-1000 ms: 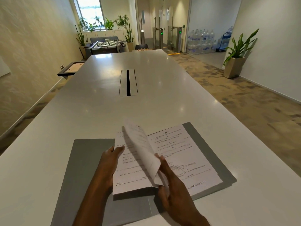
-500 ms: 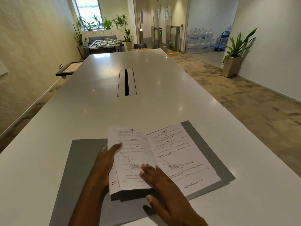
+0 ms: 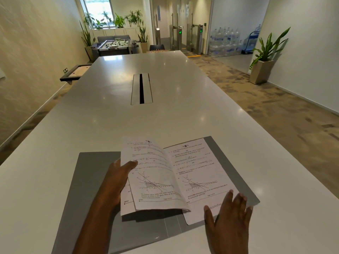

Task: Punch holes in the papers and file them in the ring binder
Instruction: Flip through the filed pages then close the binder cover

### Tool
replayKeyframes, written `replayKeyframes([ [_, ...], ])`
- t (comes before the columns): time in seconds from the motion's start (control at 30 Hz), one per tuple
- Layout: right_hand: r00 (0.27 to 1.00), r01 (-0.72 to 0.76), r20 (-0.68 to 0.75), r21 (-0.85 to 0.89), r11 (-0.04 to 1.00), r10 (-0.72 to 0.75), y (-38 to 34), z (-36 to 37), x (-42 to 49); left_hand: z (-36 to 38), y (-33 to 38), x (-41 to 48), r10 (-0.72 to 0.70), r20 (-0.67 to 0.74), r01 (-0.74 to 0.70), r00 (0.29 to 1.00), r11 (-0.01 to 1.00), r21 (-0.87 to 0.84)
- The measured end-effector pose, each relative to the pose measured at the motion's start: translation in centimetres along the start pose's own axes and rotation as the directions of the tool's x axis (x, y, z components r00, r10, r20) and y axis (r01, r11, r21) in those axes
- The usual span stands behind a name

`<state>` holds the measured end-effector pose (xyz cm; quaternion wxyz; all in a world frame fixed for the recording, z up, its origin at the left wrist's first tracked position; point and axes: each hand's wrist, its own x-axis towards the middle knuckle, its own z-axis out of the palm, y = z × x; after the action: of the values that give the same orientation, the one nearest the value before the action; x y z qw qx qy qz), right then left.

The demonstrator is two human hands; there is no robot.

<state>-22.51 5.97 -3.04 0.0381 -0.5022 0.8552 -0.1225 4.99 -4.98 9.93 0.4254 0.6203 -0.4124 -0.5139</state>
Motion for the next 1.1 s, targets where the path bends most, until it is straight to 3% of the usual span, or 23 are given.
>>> replayKeyframes([
  [0.47,0.991,0.081,-0.106,0.005,0.997,-0.08,-0.1,0.8,0.3,0.2,0.0,0.2,-0.01,0.028,0.011,1.0,0.999,-0.039],
  [0.6,0.99,0.126,-0.074,0.054,0.991,-0.121,-0.6,0.3,0.4,0.3,0.0,0.2,0.0,0.022,0.001,1.0,1.0,-0.022],
  [0.73,0.983,0.182,-0.106,0.405,0.896,-0.152,-2.1,-0.6,1.0,0.2,-0.2,0.2,-0.017,0.012,0.017,1.0,1.0,-0.018],
  [0.8,0.986,0.164,-0.095,0.683,0.712,-0.136,-3.4,-2.6,0.9,0.0,-0.3,0.2,-0.022,0.008,0.022,1.0,1.0,-0.016],
  [0.87,0.99,0.139,-0.121,0.825,0.547,-0.069,-4.2,-4.5,1.2,-0.1,-0.4,0.1,-0.022,0.006,0.022,1.0,1.0,-0.008],
  [0.97,0.988,0.112,-0.153,0.787,0.606,0.015,-3.8,-5.7,2.7,-0.1,-0.3,-0.1,-0.023,0.009,0.023,1.0,1.0,-0.009],
  [1.1,0.996,0.042,-0.084,0.768,0.639,0.035,-2.7,-4.9,4.1,0.0,-0.2,-0.2,-0.043,0.018,0.043,0.999,0.999,-0.033],
])
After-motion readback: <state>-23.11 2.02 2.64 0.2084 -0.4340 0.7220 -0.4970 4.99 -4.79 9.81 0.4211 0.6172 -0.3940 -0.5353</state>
